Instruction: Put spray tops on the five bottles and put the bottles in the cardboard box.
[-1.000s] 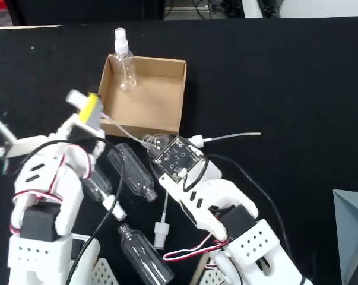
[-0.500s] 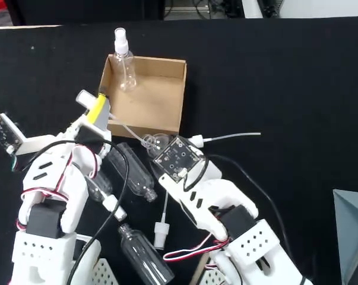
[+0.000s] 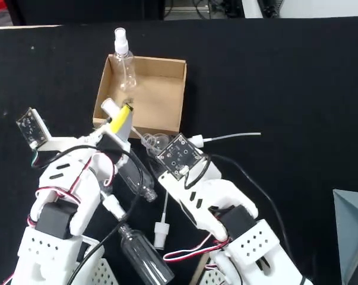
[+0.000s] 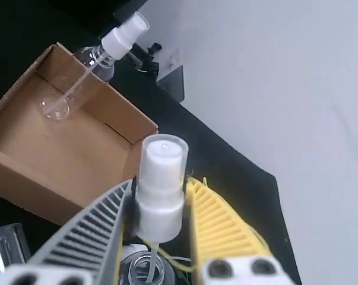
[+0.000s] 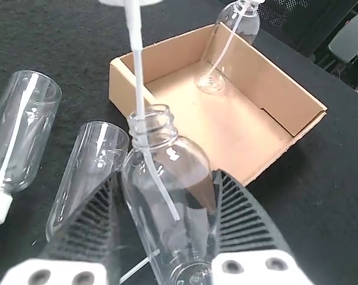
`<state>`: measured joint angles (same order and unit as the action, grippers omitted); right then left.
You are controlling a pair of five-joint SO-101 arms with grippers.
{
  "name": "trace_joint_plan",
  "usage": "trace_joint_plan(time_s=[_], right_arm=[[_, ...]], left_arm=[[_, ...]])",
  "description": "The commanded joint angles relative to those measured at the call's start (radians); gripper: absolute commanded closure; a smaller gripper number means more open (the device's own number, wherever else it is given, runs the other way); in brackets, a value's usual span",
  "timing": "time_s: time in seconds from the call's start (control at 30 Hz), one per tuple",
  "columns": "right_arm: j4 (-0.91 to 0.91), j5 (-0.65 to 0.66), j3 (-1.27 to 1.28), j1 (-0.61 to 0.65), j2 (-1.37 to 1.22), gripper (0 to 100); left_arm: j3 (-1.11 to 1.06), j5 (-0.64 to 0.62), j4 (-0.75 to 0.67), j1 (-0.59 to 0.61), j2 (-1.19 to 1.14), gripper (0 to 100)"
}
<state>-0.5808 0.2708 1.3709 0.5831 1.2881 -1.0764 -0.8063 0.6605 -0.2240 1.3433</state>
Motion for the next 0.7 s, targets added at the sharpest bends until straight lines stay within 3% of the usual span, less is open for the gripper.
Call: trace_joint_plan(time_s=[0.0,0.67], right_arm=[[0.028,-0.012,-0.013,0.012,0.033,93.5],[0.049,-0.014,-0.010,0.011,0.033,93.5]], left_arm=[[0.018,0.038,-0.026,-0.028,0.015,97],[0.016,0.226,-0.021,-0.076,0.015,97]])
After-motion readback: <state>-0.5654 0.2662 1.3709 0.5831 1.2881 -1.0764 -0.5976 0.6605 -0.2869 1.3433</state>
